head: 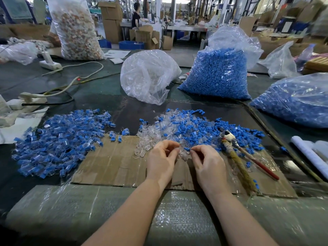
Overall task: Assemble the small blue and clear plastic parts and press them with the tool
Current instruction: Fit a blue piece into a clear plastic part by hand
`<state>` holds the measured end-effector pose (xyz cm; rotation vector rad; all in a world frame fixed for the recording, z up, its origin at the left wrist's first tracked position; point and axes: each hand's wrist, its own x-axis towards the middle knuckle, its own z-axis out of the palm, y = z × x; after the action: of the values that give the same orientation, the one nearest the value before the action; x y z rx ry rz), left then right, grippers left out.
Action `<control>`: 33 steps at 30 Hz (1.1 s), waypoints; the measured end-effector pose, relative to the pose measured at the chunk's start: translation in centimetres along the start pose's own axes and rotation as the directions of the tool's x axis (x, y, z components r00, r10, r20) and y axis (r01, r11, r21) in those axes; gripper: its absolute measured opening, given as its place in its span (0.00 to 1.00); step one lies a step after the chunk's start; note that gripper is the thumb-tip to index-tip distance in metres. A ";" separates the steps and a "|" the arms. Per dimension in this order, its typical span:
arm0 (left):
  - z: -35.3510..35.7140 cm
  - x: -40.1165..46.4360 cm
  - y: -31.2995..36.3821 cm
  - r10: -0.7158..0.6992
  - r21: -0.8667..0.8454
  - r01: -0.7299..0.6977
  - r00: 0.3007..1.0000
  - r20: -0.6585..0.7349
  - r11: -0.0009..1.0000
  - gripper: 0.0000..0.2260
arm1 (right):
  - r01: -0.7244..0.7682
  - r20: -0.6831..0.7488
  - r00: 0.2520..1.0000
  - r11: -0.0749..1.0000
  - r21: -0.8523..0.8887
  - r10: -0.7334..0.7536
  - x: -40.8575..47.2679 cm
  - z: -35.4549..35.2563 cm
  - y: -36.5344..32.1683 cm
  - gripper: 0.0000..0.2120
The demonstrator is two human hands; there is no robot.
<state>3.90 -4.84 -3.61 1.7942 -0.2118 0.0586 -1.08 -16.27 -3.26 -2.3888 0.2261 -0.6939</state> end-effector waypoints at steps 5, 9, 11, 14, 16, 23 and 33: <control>-0.1 -0.2 0.2 -0.052 -0.171 0.057 0.998 0.034 0.984 0.10 | 0.052 0.010 0.999 0.998 0.038 -0.052 -0.3 -0.1 0.0 0.03; -0.2 -0.2 0.1 -0.044 -0.161 0.053 0.997 0.058 0.986 0.10 | 0.079 0.036 0.996 0.996 0.031 -0.080 -0.3 0.0 0.1 0.03; -0.2 -0.3 0.0 -0.036 -0.153 0.047 0.997 0.074 0.987 0.11 | 0.076 0.042 0.996 0.997 0.021 -0.077 -0.4 0.1 0.2 0.04; -0.1 -0.5 0.0 -0.004 -0.117 0.014 0.997 0.082 0.993 0.13 | 0.068 0.028 0.997 0.998 0.012 -0.068 -0.4 0.2 0.3 0.05; -0.1 -0.6 0.0 0.028 -0.100 -0.019 0.996 0.085 0.995 0.13 | 0.064 0.011 0.998 0.998 0.014 -0.064 -0.5 0.2 0.3 0.07; 0.1 -0.7 0.0 0.020 -0.089 -0.006 0.988 0.156 0.996 0.12 | 0.066 0.008 0.998 0.998 0.013 -0.066 -0.4 0.4 0.5 0.07; -0.3 -0.6 0.8 -0.030 -0.203 0.060 0.988 0.150 0.977 0.08 | 0.177 -0.018 0.984 0.981 0.079 -0.176 -0.5 0.0 0.2 0.09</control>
<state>3.17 -4.68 -2.91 1.5948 -0.2720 -0.1242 -1.50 -16.23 -3.61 -2.3473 -0.0098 -0.7815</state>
